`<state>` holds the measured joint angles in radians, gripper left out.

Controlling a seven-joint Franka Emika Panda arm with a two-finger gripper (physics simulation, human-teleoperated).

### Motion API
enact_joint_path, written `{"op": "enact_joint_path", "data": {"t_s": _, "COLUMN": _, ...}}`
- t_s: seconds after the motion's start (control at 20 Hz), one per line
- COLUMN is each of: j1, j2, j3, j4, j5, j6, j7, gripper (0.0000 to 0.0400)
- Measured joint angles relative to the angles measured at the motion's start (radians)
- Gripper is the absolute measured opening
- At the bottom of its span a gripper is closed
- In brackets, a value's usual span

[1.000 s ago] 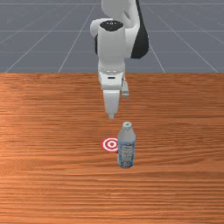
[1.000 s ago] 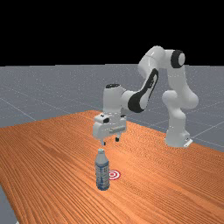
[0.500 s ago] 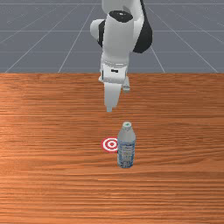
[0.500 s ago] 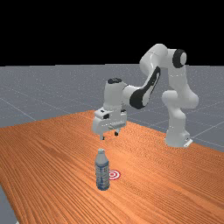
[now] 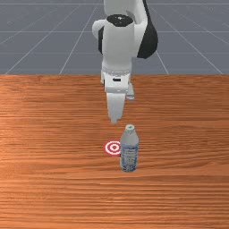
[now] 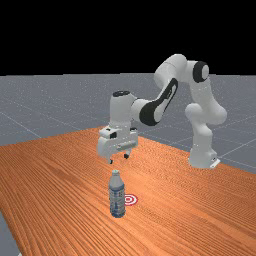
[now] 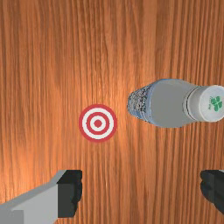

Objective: Pick up the bottle and put it on the marker

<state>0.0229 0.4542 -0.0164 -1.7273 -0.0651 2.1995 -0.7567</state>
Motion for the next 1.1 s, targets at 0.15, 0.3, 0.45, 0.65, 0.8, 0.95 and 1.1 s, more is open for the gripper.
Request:
{"op": "enact_joint_path", "data": {"t_s": 0.15, "j1": -0.003, "j2": 0.025, "j3": 0.002, "j4": 0.036, "j5": 0.018, "j6": -0.012, "j7": 0.011, "gripper": 0.04}}
{"op": "enact_joint_path", "data": {"t_s": 0.3, "j1": -0.004, "j2": 0.1, "j3": 0.004, "j4": 0.16, "j5": 0.02, "j6": -0.059, "j7": 0.003, "gripper": 0.04}}
{"op": "enact_joint_path", "data": {"t_s": 0.45, "j1": -0.01, "j2": 0.139, "j3": 0.013, "j4": 0.222, "j5": 0.016, "j6": -0.084, "j7": -0.044, "gripper": 0.04}}
{"op": "enact_joint_path", "data": {"t_s": 0.65, "j1": 0.018, "j2": 0.144, "j3": 0.048, "j4": 0.229, "j5": -0.008, "j6": -0.083, "j7": -0.117, "gripper": 0.04}}
{"op": "enact_joint_path", "data": {"t_s": 0.8, "j1": 0.064, "j2": 0.153, "j3": 0.04, "j4": 0.245, "j5": -0.003, "j6": -0.096, "j7": 0.009, "gripper": 0.04}}
{"op": "enact_joint_path", "data": {"t_s": 0.95, "j1": 0.073, "j2": 0.2, "j3": 0.037, "j4": 0.291, "j5": 0.003, "j6": -0.131, "j7": 0.038, "gripper": 0.04}}
{"op": "enact_joint_path", "data": {"t_s": 1.1, "j1": 0.079, "j2": 0.205, "j3": 0.028, "j4": 0.237, "j5": 0.001, "j6": -0.046, "j7": 0.078, "gripper": 0.04}}
